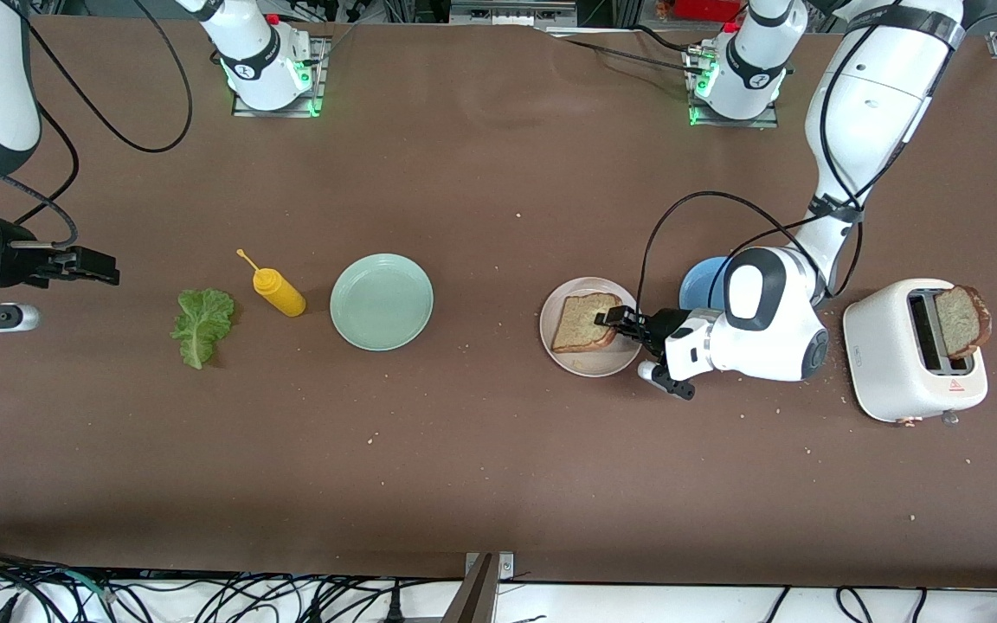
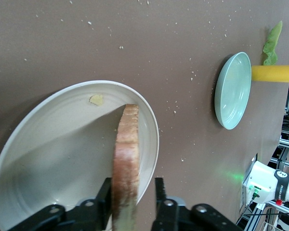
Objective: Make sandwich in beige plate with both arms
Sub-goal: 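Lower the bread onto the beige plate and open the left gripper, then raise the open left gripper and draw it back above the toaster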
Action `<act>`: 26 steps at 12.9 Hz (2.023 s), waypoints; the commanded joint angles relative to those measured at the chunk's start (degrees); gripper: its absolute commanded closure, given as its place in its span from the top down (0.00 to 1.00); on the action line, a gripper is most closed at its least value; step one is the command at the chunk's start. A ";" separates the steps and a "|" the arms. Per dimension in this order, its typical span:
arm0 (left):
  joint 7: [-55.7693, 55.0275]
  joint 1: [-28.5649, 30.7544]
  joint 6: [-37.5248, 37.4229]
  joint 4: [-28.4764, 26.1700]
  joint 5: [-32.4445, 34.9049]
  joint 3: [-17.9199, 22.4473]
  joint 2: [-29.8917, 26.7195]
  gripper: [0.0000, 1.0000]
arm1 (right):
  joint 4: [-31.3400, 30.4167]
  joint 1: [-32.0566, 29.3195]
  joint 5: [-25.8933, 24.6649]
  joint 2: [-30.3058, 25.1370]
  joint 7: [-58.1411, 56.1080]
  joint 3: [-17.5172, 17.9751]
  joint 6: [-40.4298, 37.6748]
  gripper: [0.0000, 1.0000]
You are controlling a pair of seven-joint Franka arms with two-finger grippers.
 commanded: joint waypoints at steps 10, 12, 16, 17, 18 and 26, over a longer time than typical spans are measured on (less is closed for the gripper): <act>-13.51 0.79 -9.17 0.60 26.69 0.65 -15.31 1.00 | -0.57 0.09 -0.41 -0.53 -0.21 -0.15 0.53 1.00; -19.67 0.79 -12.07 1.12 34.26 0.56 -20.06 1.00 | -0.57 0.09 -0.41 -0.53 -0.21 -0.15 0.53 1.00; -25.05 1.40 -25.68 11.21 39.48 1.61 -23.42 1.00 | -0.57 0.09 -0.41 -0.53 -0.21 -0.15 0.53 1.00; -25.84 1.66 -27.88 14.71 39.65 2.58 -23.51 1.00 | -0.57 0.09 -0.41 -0.44 -0.21 -0.15 0.53 1.00; -25.85 2.19 -28.86 18.06 39.74 3.46 -23.51 1.00 | -0.57 0.09 -0.41 -0.44 -0.21 -0.15 0.53 1.00; -26.47 5.27 -30.37 20.02 42.02 4.52 -23.16 1.00 | -0.57 0.09 -0.41 -0.44 -0.21 -0.15 0.53 1.00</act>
